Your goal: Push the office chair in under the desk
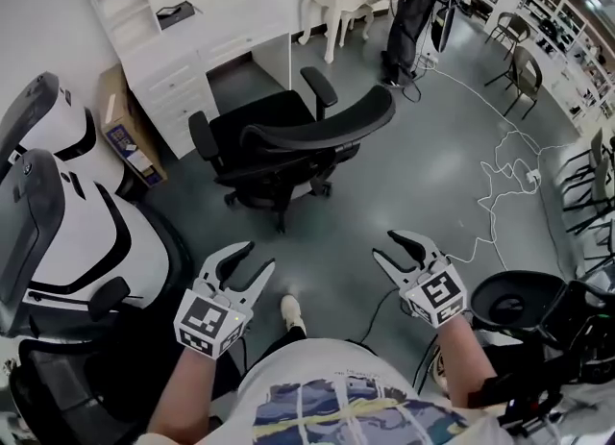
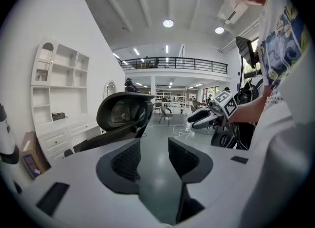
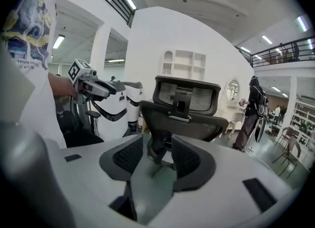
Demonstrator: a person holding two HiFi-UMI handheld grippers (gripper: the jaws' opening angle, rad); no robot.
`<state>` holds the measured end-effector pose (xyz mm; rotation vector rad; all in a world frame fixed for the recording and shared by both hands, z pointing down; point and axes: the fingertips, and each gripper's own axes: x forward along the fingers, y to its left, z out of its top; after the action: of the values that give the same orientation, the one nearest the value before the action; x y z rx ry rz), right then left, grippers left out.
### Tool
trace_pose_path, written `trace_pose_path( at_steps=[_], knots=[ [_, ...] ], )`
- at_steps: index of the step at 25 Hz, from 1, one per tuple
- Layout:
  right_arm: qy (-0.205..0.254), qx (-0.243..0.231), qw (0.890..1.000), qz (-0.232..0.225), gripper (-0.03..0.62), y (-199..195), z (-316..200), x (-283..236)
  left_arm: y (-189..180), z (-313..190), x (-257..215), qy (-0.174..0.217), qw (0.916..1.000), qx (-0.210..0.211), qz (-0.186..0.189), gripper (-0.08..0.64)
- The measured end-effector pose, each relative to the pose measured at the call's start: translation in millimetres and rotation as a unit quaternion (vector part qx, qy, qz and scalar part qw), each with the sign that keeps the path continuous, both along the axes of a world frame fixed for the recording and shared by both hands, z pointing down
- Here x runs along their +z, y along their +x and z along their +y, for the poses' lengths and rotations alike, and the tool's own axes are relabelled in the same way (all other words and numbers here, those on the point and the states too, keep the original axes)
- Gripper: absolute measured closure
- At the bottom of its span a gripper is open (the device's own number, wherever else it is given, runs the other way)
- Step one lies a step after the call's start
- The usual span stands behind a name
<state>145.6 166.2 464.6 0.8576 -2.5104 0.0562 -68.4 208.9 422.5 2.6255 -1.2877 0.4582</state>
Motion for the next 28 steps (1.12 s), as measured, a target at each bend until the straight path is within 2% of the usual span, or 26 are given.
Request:
trace_pose_path(
  at_steps=[6,9,14,20,23,28],
  knots=[
    [0.021,0.03,0.998,0.053,0.364,8,-72,4,-39,-51,14,0.008,0.9992,-0.003,-0.038,0.362],
    [0.031,0.028,0.996,0.08,0.356,11,-103,4,-54,-75,24,0.002,0.998,-0.005,-0.064,0.344],
    [0.053,0.015,0.991,0.119,0.344,23,-159,5,-67,-109,36,-0.003,0.992,-0.006,-0.126,0.328],
    [0.057,-0.013,0.986,0.158,0.314,30,-225,12,-66,-139,65,-0.038,0.982,0.0,-0.185,0.298],
    [0.068,-0.035,0.983,0.169,0.299,28,-254,13,-69,-149,77,-0.055,0.9727,-0.001,-0.225,0.287],
    [0.083,-0.099,0.968,0.214,0.273,21,-288,31,-70,-163,90,-0.081,0.959,-0.001,-0.272,0.265]
  ],
)
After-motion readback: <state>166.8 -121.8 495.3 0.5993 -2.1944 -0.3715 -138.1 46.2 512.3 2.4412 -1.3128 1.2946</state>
